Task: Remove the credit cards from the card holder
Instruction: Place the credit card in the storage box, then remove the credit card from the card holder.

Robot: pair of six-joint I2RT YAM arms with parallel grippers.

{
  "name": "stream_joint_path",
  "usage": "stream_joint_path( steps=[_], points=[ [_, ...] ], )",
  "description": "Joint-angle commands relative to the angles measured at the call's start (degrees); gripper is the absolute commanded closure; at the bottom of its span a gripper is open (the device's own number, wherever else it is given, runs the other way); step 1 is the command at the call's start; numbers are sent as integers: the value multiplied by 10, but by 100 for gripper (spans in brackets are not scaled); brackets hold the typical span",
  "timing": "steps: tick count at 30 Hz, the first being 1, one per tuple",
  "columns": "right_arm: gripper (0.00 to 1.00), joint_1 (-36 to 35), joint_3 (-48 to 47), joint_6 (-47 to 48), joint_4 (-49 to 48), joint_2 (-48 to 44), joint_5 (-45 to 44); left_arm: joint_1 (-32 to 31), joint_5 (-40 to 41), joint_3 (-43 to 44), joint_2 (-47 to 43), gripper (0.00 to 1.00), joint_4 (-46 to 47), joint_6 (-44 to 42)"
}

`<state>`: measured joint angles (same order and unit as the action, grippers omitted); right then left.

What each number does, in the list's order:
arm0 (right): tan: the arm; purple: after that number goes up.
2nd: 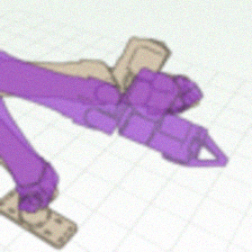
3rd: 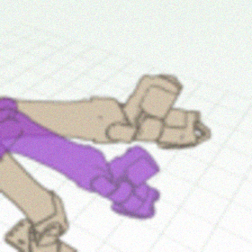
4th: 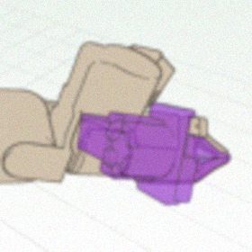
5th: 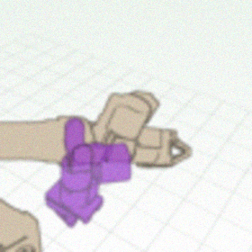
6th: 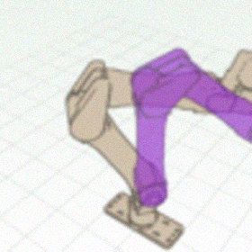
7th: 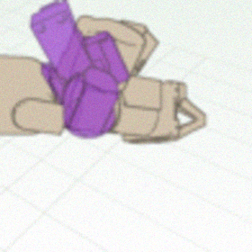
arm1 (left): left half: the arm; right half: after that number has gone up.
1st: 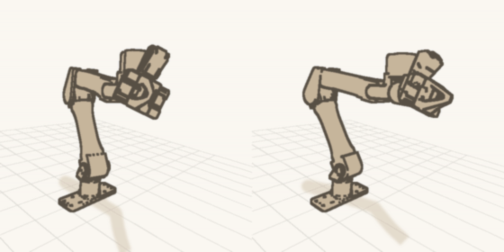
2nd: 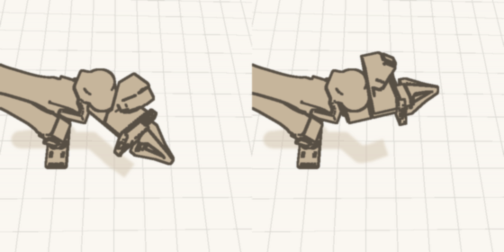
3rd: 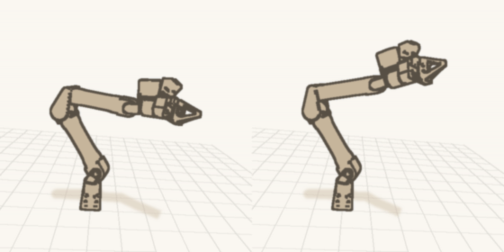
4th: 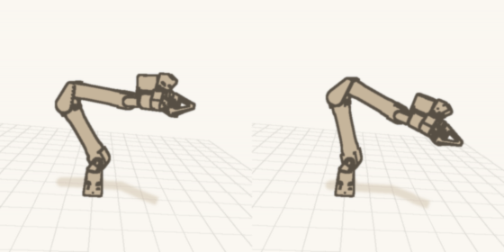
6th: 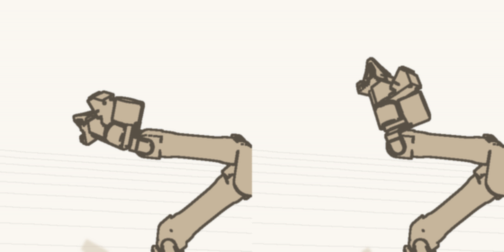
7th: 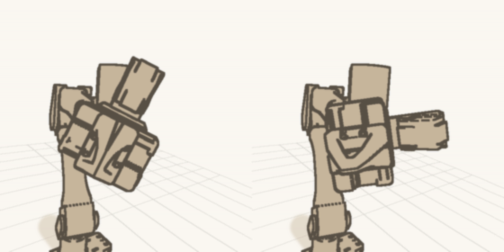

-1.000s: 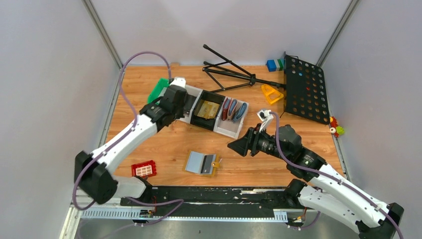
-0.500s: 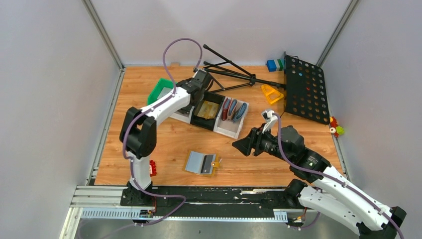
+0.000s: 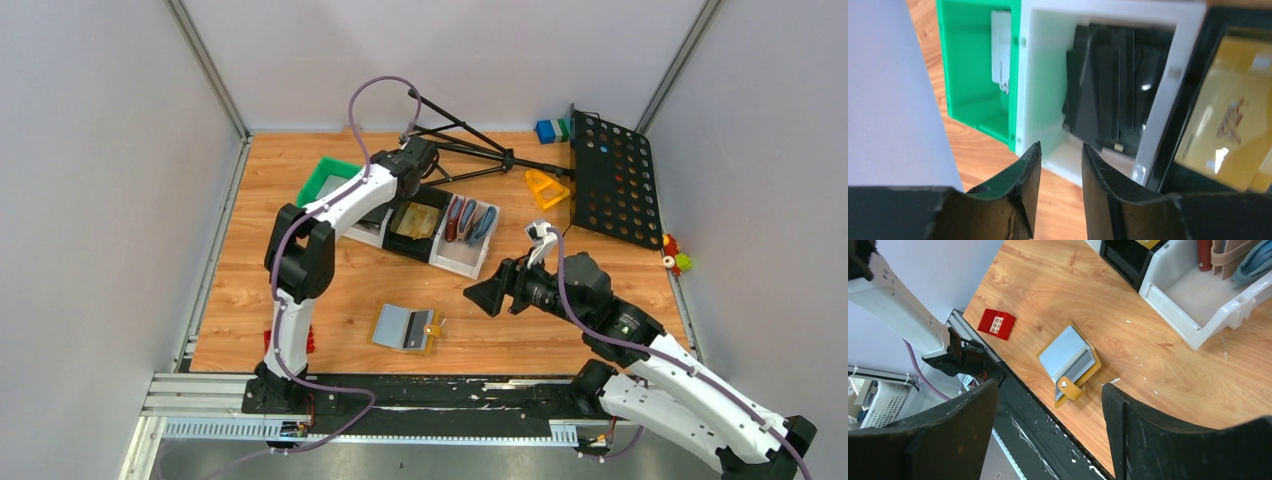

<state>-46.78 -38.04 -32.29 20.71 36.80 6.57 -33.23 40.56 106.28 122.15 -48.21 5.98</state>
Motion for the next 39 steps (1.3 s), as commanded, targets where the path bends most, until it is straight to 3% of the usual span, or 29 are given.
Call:
stream_joint_path(
  steps=[1, 8, 10, 13, 15, 20, 25, 32, 39],
  points=[
    [23, 1, -10, 1, 4, 30, 31, 0, -51, -61, -113, 55, -30, 25],
    [17, 1, 4, -21, -3, 106, 55, -2, -172, -213, -275, 51, -14, 96],
    [2, 1, 3, -20, -11, 129, 77, -2, -234, -272, -325, 47, 13, 110],
    [0, -8, 8, -32, -37, 167, 110, -2, -333, -364, -397, 34, 58, 130],
    [0, -22, 12, -46, -55, 194, 107, -2, -393, -425, -440, 32, 86, 146],
    [0, -95, 38, -105, -117, 249, 61, -3, -493, -571, -525, 39, 157, 202],
    [0, -144, 87, -173, -201, 277, 5, -3, -524, -662, -561, 45, 228, 242],
    [8, -182, 104, -220, -272, 350, -58, -3, -544, -721, -569, 48, 272, 246],
    [36, -182, 113, -253, -331, 388, -97, -3, -563, -740, -568, 48, 281, 233]
  ],
)
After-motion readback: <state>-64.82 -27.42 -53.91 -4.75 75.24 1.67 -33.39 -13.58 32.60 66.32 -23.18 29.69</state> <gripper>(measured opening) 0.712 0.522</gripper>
